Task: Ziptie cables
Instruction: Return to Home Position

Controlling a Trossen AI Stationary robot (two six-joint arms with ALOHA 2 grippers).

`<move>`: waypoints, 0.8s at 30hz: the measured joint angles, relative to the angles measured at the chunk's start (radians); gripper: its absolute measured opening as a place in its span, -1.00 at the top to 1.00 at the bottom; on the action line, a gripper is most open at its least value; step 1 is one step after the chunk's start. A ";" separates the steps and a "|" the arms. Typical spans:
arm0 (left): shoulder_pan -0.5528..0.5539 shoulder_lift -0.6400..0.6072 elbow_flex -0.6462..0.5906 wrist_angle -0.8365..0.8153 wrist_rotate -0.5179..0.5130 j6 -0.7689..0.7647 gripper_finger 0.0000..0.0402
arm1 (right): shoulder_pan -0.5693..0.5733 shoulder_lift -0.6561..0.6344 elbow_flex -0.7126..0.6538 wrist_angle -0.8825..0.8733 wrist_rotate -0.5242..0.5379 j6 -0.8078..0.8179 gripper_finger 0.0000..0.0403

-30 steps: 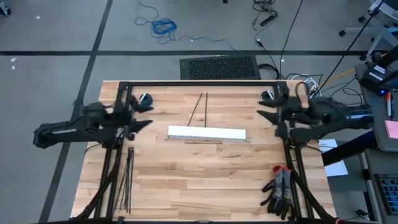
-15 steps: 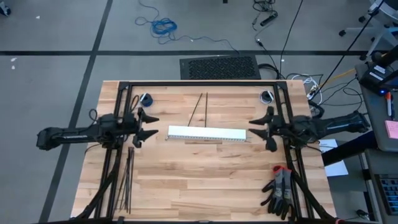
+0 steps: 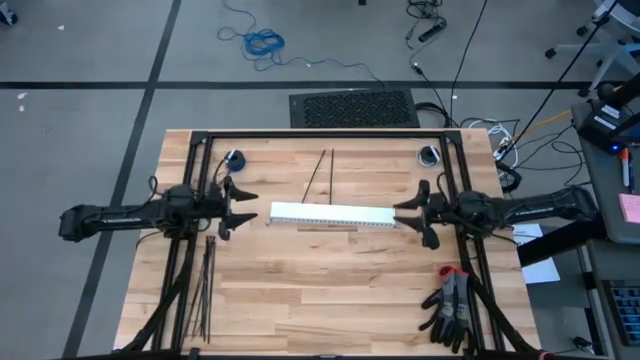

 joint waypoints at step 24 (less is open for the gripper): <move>0.001 -0.106 0.000 -0.006 0.111 0.051 -0.38 | -0.141 -0.254 -0.041 0.046 -0.370 -0.159 0.23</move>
